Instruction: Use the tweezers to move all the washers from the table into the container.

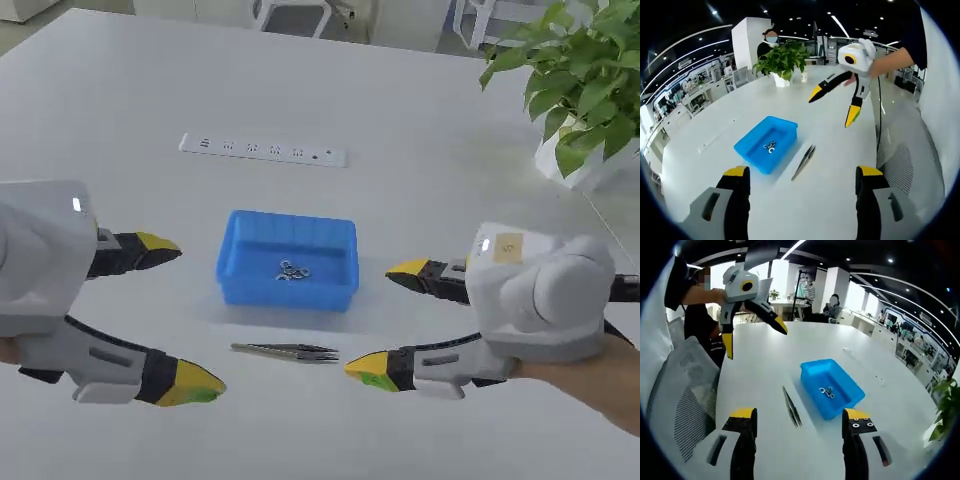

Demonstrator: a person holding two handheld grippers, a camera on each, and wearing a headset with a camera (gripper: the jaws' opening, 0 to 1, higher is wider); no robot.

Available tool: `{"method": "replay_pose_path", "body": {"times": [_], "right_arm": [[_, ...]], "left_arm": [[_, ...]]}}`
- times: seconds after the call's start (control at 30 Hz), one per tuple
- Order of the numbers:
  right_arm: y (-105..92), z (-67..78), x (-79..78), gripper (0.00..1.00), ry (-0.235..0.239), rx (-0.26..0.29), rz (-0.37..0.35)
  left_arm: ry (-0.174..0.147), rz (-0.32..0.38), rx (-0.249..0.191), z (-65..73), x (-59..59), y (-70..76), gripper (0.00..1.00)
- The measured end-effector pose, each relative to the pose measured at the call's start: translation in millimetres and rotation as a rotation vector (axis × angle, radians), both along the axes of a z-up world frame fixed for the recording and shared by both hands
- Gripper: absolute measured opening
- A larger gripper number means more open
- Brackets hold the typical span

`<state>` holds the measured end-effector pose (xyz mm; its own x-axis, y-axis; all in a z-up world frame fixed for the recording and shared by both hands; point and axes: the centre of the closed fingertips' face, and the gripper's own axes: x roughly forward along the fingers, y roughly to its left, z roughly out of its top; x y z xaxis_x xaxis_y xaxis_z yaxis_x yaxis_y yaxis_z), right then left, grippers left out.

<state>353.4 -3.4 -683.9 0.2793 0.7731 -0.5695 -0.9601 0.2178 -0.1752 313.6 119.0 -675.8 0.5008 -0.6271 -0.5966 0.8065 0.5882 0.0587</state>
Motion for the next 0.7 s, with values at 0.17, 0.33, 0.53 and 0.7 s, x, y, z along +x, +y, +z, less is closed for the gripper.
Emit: {"method": "replay_pose_path", "body": {"times": [0.17, 0.33, 0.53, 0.7], "right_arm": [[2.8, 21.4, -11.5, 1.0, -0.073, 0.043, 0.002], [-6.9, 27.3, -17.4, 1.0, -0.076, 0.042, -0.021], [-15.4, 33.2, -24.7, 1.0, -0.078, 0.017, -0.005], [-15.6, 38.5, -25.0, 1.0, -0.069, 0.021, -0.001]], "left_arm": [[-0.087, 0.035, -0.021, 21.1, -6.3, 0.4, 0.99], [-0.127, 0.036, -0.032, 33.8, -15.4, -2.1, 0.99], [-0.145, -0.03, -0.019, 34.9, -34.1, -4.7, 0.99], [-0.106, -0.003, 0.039, 24.8, -40.4, 5.0, 0.99]]}}
